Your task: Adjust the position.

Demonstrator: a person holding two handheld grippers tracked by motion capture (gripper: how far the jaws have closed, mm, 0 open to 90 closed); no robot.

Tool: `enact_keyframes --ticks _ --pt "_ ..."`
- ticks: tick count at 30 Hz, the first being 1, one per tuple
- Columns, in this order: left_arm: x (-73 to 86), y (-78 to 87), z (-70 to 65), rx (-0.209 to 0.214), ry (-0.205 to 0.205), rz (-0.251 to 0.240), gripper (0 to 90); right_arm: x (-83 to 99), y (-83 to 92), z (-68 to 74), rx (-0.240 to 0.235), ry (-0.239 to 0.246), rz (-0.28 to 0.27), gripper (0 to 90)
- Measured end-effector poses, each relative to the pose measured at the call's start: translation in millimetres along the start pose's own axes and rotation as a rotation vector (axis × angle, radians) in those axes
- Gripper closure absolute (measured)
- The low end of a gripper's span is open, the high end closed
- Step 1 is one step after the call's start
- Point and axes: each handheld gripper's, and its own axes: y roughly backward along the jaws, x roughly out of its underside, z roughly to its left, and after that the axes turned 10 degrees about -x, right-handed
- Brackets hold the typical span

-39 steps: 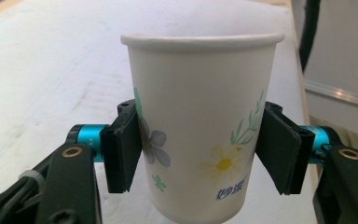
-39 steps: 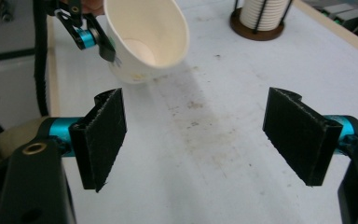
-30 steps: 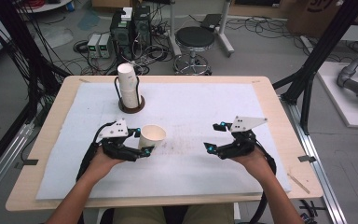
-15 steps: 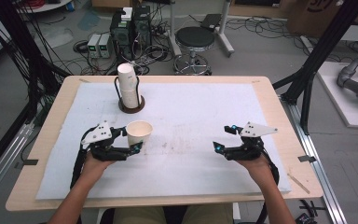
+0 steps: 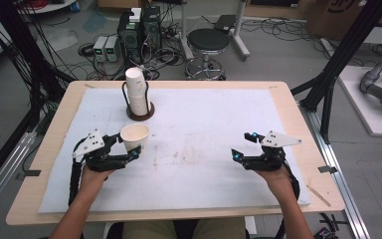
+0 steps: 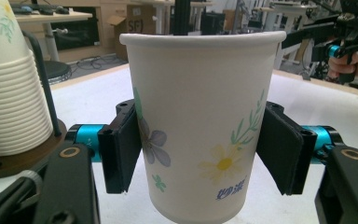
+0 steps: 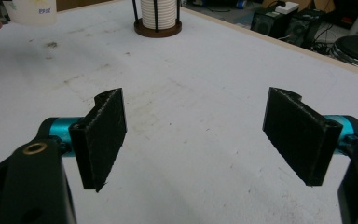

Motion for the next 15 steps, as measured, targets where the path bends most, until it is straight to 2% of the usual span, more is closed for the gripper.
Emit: enact_keyframes --ticks 9,15 --pt "-0.6 5.7 2.6 -0.032 0.008 -0.026 34.7 1.3 1.0 -0.4 0.006 0.004 -0.007 21.8" --pt "-0.4 6.4 3.9 -0.037 0.009 -0.033 34.7 0.7 2.4 -0.1 0.003 0.002 -0.012 21.8"
